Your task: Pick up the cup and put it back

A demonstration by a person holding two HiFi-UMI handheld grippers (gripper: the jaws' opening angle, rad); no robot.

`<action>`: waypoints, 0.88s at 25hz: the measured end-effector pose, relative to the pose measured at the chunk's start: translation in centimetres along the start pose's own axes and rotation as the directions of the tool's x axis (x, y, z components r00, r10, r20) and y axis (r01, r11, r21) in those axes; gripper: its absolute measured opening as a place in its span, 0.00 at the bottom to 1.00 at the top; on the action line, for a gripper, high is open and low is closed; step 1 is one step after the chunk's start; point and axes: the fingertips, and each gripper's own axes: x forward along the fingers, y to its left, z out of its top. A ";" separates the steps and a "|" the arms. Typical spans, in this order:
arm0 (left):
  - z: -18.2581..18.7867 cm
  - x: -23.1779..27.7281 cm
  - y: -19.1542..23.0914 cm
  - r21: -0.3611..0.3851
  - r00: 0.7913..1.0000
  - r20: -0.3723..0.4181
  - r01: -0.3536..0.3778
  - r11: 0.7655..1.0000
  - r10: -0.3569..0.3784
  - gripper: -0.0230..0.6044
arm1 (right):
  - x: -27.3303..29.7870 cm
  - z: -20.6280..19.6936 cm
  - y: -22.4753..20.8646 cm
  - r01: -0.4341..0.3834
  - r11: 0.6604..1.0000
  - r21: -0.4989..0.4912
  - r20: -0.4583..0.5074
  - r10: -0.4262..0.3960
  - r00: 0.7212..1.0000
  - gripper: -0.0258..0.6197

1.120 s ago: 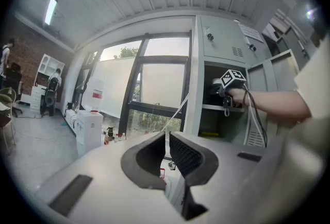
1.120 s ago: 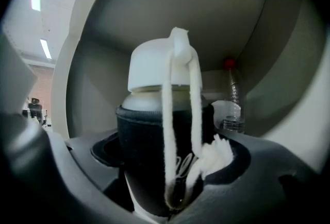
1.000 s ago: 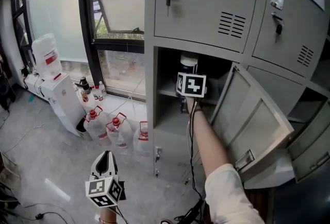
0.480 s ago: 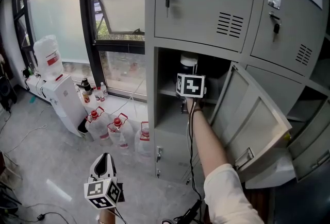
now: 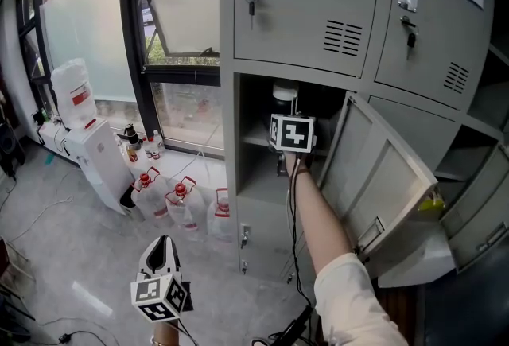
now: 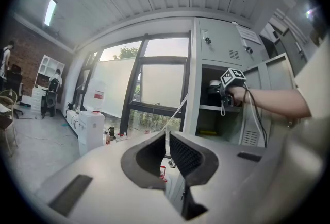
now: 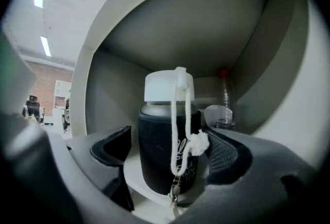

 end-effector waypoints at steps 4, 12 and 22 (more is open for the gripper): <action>0.3 -0.8 -0.1 -0.001 1.000 0.005 0.006 1.000 -0.006 0.08 | -1.5 0.0 0.2 0.004 1.000 0.006 0.006 -0.004 1.000 0.70; 0.8 -3.1 -0.4 -0.008 1.000 0.018 0.021 1.000 -0.021 0.08 | -5.0 0.2 0.5 0.035 0.999 0.012 0.029 -0.035 0.999 0.70; 0.9 -6.9 -1.3 -0.001 0.999 0.029 0.046 0.999 -0.046 0.08 | -10.6 -2.1 2.2 0.035 0.999 0.033 0.034 -0.036 0.999 0.62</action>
